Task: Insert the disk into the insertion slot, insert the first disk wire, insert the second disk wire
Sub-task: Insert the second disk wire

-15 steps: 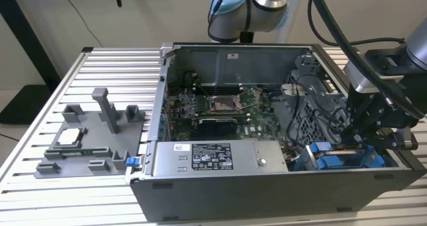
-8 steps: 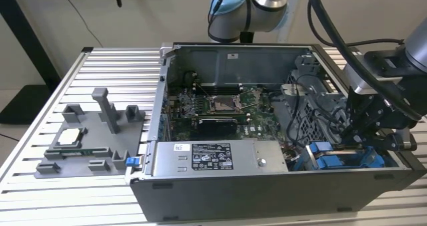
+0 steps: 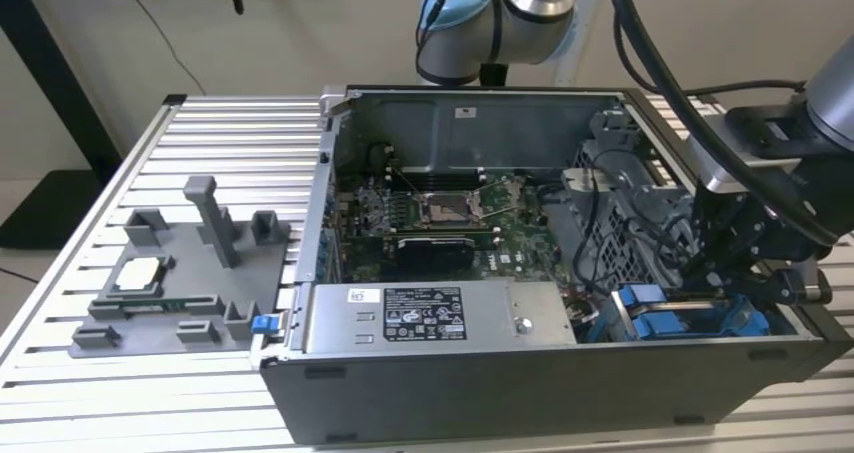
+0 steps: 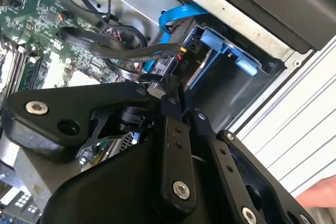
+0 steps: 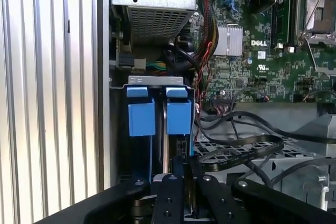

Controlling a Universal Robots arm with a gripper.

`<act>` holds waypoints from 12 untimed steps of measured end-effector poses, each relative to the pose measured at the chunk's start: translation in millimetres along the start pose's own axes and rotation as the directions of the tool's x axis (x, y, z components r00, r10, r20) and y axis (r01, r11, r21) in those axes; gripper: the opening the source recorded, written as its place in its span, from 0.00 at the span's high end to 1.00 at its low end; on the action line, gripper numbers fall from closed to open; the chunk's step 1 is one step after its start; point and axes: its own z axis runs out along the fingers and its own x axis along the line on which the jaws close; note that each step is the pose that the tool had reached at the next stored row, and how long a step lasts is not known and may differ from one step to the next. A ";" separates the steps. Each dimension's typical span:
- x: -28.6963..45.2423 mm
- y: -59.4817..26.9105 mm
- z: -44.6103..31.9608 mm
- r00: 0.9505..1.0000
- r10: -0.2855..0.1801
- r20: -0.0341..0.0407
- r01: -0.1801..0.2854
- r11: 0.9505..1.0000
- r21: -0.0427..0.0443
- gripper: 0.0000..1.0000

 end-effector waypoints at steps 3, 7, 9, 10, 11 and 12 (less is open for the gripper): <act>-0.4 0.0 1.0 1.000 0.000 0.000 0.000 1.000 0.002 1.00; -1.0 0.1 1.6 1.000 0.000 0.000 0.000 1.000 0.003 1.00; -1.2 0.2 2.0 1.000 0.000 0.000 0.000 1.000 0.003 1.00; -1.3 0.2 2.2 1.000 0.000 0.000 0.000 1.000 0.004 1.00; -1.4 0.2 2.4 1.000 0.000 0.000 0.000 1.000 0.004 1.00; -1.4 0.2 2.6 1.000 0.000 0.000 0.000 1.000 0.004 1.00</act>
